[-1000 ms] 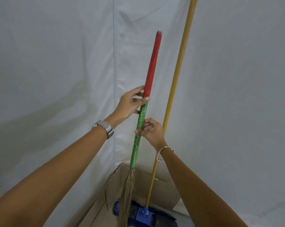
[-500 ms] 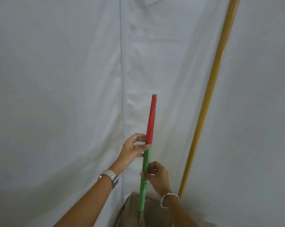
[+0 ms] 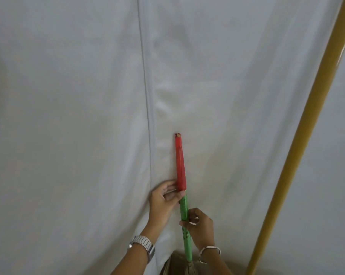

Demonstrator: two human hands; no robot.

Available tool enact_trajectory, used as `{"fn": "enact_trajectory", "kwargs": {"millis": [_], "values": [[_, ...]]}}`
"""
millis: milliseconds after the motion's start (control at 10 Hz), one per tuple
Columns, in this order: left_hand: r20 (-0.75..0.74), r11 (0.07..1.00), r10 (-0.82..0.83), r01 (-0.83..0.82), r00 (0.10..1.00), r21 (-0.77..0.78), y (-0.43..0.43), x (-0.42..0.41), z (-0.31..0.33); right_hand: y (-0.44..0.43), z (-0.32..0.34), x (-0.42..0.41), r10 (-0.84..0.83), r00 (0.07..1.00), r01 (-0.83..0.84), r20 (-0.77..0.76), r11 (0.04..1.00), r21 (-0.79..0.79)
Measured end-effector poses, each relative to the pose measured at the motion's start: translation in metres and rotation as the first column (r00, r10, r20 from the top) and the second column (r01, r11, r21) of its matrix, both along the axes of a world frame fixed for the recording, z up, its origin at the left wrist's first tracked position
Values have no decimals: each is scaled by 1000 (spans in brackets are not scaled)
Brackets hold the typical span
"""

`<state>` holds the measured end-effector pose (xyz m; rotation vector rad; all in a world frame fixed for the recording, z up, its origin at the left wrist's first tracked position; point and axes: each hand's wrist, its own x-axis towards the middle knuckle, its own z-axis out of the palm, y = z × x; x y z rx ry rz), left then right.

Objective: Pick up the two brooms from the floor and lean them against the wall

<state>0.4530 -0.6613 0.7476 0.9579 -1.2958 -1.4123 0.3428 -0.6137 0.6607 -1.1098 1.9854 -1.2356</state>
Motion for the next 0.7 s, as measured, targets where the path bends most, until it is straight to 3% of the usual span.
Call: {"fn": "enact_trajectory", "kwargs": {"millis": [200, 300, 400, 700], "values": [[38, 970, 202, -195, 979, -144, -3, -8, -12, -11, -12, -2, 11, 1000, -11, -16, 1000, 6], [-22, 932, 302, -300, 953, -204, 5, -10, -15, -10, -13, -5, 14, 999, -12, -40, 999, 46], [-61, 916, 326, -331, 944, -226, 11, -12, -17, -6, -8, -7, 22, 996, -13, -90, 994, 108], [26, 923, 285, -267, 958, -276, 38, -22, -16, 25, -8, -19, 322, 914, -260, -246, 932, 254]]}}
